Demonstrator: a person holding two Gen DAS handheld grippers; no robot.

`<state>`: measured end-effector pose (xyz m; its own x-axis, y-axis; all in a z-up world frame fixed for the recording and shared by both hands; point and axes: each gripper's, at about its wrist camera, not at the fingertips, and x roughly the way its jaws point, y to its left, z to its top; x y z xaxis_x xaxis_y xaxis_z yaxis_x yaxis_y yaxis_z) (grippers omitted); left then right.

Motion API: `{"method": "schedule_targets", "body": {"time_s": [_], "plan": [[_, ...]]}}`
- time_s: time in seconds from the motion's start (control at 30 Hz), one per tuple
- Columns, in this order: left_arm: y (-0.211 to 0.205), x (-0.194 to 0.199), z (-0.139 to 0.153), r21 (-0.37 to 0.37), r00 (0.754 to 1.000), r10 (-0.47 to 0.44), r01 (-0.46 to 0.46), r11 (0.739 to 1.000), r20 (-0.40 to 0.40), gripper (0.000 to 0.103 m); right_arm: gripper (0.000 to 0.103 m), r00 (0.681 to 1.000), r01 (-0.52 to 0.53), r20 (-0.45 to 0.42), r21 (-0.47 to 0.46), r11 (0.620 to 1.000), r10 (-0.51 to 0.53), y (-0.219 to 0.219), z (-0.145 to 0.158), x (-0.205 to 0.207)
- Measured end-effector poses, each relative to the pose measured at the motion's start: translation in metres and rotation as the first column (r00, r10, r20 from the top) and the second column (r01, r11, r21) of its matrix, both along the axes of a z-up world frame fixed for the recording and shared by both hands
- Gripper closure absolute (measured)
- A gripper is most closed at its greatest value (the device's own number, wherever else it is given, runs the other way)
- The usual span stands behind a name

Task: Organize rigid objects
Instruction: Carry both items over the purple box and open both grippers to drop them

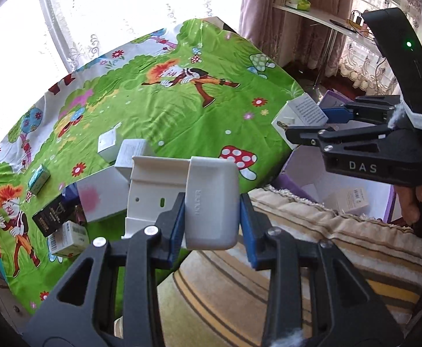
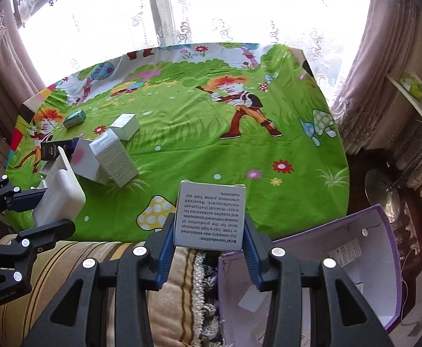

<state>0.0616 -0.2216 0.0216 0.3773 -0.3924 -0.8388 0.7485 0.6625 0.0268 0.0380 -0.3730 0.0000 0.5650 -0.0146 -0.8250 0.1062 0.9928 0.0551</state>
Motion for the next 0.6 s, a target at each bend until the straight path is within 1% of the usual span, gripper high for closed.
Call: {"method": "schedule_targets", "body": {"time_s": [0.13, 0.27, 0.4, 0.53, 0.57, 0.6], "plan": [[-0.038, -0.011, 0.000, -0.002, 0.996, -0.084, 0.084, 0.996, -0.013, 0.064, 0.060, 0.995, 0.101, -0.007, -0.001, 0.995, -0.101, -0.044, -0.004, -0.020], [-0.074, -0.021, -0.004, -0.007, 0.988, -0.147, 0.146, 0.989, -0.038, 0.064, 0.059, 0.983, 0.184, -0.009, 0.003, 0.983, -0.184, -0.080, -0.007, -0.036], [-0.106, -0.028, -0.010, -0.011, 0.979, -0.191, 0.190, 0.982, -0.067, 0.064, 0.059, 0.970, 0.245, 0.005, 0.013, 0.970, -0.245, -0.105, -0.004, -0.049], [-0.131, -0.035, -0.007, -0.045, 0.968, -0.241, 0.238, 0.970, -0.072, 0.063, 0.059, 0.957, 0.290, 0.025, 0.011, 0.957, -0.290, -0.123, 0.000, -0.057], [-0.136, -0.036, -0.007, -0.054, 0.965, -0.250, 0.246, 0.968, -0.076, 0.060, 0.059, 0.953, 0.300, 0.028, 0.012, 0.954, -0.300, -0.126, 0.001, -0.059], [-0.140, -0.036, -0.006, -0.063, 0.963, -0.258, 0.253, 0.965, -0.077, 0.052, 0.059, 0.951, 0.308, 0.030, 0.018, 0.951, -0.309, -0.130, 0.001, -0.061]]}}
